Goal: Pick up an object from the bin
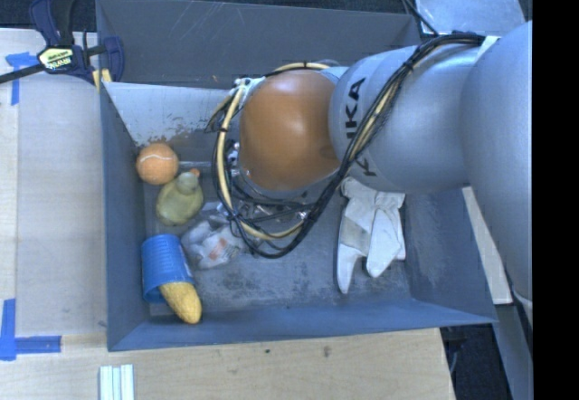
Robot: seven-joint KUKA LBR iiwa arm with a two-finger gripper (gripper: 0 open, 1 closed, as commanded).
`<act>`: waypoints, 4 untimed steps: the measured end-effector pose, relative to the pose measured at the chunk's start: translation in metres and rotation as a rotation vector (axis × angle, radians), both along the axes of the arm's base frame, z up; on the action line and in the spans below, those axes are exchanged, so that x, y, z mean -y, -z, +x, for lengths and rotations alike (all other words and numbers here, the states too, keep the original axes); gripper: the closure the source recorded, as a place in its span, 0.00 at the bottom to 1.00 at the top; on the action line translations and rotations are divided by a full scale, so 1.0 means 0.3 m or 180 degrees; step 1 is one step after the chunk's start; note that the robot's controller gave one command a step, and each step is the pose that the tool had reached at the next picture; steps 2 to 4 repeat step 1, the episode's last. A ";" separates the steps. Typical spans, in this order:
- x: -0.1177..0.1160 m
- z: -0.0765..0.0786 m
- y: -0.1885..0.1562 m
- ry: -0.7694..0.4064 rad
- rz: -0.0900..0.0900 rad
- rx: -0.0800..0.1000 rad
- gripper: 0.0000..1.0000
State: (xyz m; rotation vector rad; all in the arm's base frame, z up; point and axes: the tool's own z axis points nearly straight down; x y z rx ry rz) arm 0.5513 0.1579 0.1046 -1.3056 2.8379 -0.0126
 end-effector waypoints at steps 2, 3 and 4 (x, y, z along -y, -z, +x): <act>-0.001 0.000 -0.047 0.0000 0.0002 0.0003 1.00; -0.001 0.000 -0.047 0.0000 0.0002 0.0003 1.00; -0.001 0.000 -0.047 0.0000 0.0002 0.0003 1.00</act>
Offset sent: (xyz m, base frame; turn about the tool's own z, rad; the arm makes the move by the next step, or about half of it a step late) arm -0.0001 0.0000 0.0820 0.0000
